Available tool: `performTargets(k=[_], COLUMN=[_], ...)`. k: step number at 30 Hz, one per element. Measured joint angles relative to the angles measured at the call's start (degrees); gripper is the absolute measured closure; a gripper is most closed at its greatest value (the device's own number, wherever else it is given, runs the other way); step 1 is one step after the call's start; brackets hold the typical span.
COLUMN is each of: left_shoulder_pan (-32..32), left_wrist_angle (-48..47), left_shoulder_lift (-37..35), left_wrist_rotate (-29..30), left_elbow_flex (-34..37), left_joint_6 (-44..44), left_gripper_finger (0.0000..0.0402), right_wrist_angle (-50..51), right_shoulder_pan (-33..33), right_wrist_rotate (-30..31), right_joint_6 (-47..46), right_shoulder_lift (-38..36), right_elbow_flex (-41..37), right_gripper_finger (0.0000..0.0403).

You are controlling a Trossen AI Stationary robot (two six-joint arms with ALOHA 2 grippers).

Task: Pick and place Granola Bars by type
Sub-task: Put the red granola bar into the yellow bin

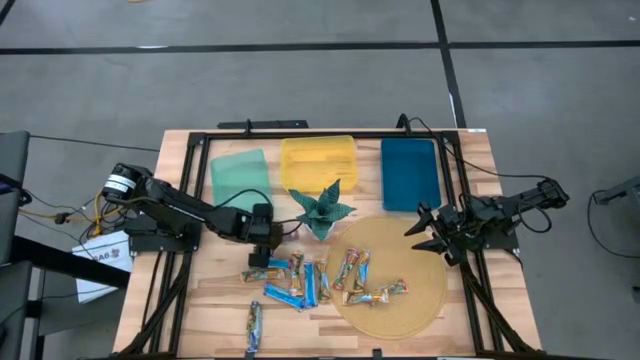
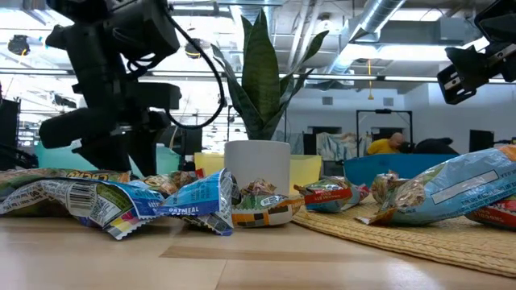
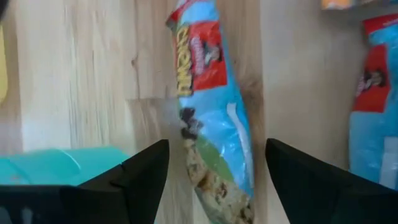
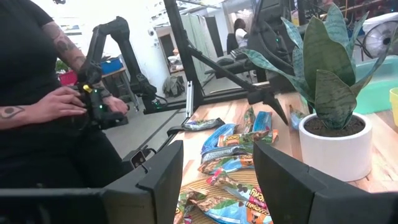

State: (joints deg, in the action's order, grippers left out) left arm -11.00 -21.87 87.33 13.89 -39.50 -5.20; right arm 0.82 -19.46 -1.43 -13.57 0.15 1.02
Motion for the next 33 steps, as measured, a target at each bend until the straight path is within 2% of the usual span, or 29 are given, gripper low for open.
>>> performTargets(k=[6,16,20,26,33], left_shoulder_pan=[0.0,0.0,0.0,-0.7,-1.2], left_wrist_angle=[0.4,0.6,1.3,3.4,6.5], left_shoulder_lift=[-0.1,0.0,0.0,-1.0,-7.9], left_wrist_rotate=[-0.9,-5.3,-7.8,-10.3,-9.8], left_elbow_flex=[0.7,0.7,0.7,0.9,1.0], left_joint_6=[-0.6,-0.7,-0.6,-0.7,-1.0], left_gripper_finger=[0.0192,0.0325,0.0364,0.0371,0.0367], right_wrist_angle=[0.0,0.0,0.0,0.0,0.0], right_shoulder_pan=[0.0,0.0,0.0,0.0,0.0], right_wrist_rotate=[0.0,0.0,0.0,0.0,0.0], right_joint_6=[0.0,0.0,0.0,0.0,0.0], right_shoulder_lift=[0.0,0.0,0.0,0.0,0.0], right_elbow_flex=[0.0,0.0,0.0,0.0,0.0], right_gripper_finger=[0.0214,0.0214,0.0214,0.0214,0.0214])
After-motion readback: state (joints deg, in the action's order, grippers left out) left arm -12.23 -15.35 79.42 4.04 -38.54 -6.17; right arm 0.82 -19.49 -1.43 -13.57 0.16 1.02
